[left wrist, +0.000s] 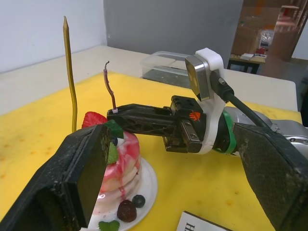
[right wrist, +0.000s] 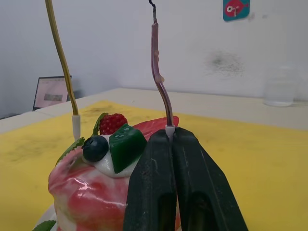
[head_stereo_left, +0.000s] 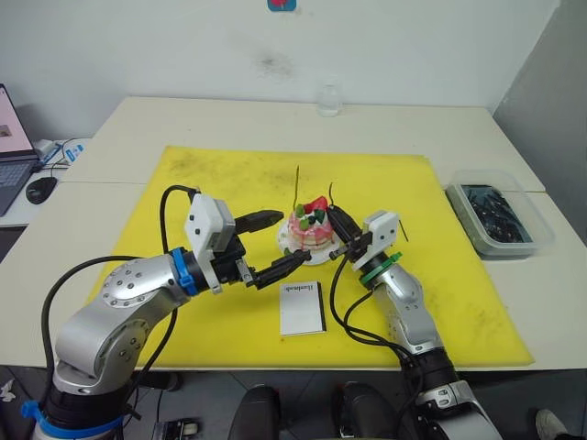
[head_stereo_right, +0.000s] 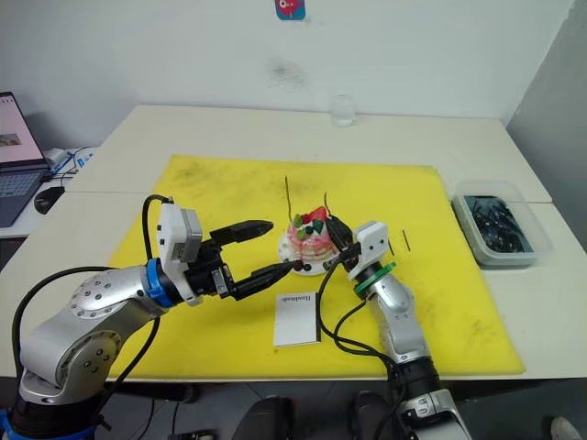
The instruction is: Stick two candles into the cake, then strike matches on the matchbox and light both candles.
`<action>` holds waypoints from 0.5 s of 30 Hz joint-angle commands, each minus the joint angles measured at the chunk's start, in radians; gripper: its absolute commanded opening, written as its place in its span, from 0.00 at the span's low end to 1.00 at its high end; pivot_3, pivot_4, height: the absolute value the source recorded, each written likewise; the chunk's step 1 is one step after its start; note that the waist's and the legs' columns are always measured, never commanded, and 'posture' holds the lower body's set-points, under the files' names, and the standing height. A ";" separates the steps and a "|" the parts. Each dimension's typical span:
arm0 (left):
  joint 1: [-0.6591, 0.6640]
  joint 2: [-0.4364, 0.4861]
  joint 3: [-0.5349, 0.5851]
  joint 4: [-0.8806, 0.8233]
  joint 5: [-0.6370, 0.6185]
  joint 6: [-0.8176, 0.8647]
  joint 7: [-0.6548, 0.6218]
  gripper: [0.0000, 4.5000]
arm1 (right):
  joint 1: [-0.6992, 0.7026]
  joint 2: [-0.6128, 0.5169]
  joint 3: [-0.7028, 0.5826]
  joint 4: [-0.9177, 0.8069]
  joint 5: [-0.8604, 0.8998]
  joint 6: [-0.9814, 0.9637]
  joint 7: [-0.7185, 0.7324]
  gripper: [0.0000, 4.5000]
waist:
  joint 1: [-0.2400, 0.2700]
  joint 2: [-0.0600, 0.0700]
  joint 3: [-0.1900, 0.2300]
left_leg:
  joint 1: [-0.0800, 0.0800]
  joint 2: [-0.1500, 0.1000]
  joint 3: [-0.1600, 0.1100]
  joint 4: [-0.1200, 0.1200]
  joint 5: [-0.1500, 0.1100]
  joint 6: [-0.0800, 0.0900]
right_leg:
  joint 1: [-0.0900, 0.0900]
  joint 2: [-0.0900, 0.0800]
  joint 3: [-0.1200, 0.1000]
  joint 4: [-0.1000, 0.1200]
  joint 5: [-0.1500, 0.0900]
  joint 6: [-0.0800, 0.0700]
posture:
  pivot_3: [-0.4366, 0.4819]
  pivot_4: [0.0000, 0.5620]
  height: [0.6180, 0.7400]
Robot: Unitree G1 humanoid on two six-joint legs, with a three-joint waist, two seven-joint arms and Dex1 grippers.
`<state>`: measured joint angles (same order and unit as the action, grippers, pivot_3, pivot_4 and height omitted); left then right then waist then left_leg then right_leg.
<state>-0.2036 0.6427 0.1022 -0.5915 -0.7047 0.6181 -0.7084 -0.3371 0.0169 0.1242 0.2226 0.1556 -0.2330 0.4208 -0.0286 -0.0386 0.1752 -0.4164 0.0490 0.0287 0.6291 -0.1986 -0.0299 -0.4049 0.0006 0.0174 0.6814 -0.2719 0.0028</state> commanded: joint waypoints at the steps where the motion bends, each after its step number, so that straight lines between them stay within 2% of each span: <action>1: -0.005 0.001 0.000 -0.013 0.003 -0.018 -0.004 1.00 | 0.018 0.003 0.016 0.019 -0.005 0.021 0.010 0.01 | 0.000 0.000 0.000 | 0.000 0.000 0.000 0.000 0.000 0.000 | 0.000 0.000 0.000 0.000 0.000 0.000 | 0.48 0.27 1.00; 8: 0.017 -0.001 -0.007 -0.018 0.020 -0.035 -0.011 1.00 | 0.029 0.010 0.020 -0.065 0.039 0.090 0.021 0.01 | 0.000 0.000 0.000 | 0.001 0.000 0.000 0.000 0.000 0.000 | 0.001 0.000 0.000 0.000 0.000 0.000 | 0.48 0.27 1.00; 11: 0.024 -0.004 -0.019 -0.018 0.034 -0.048 -0.015 1.00 | 0.026 0.002 0.008 -0.112 0.048 0.109 0.014 0.15 | 0.000 0.000 0.000 | 0.001 0.000 0.000 0.000 0.000 0.000 | 0.000 0.000 0.000 0.000 0.000 0.000 | 0.48 0.27 1.00; 15: 0.030 -0.007 -0.033 -0.014 0.053 -0.066 -0.022 1.00 | 0.034 -0.024 0.001 -0.184 0.049 0.149 0.011 0.46 | 0.000 0.000 0.000 | 0.001 0.000 0.000 0.000 0.000 0.000 | 0.000 0.000 0.000 0.000 0.000 0.000 | 0.48 0.27 1.00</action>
<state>-0.1714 0.6384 0.0715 -0.5915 -0.6590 0.5791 -0.7226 -0.3074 -0.0022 0.1327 0.1003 0.1894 -0.0963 0.4313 -0.0284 -0.0384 0.1749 -0.4159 0.0493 0.0287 0.6288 -0.1986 -0.0299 -0.4048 0.0002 0.0174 0.6814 -0.2720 0.0026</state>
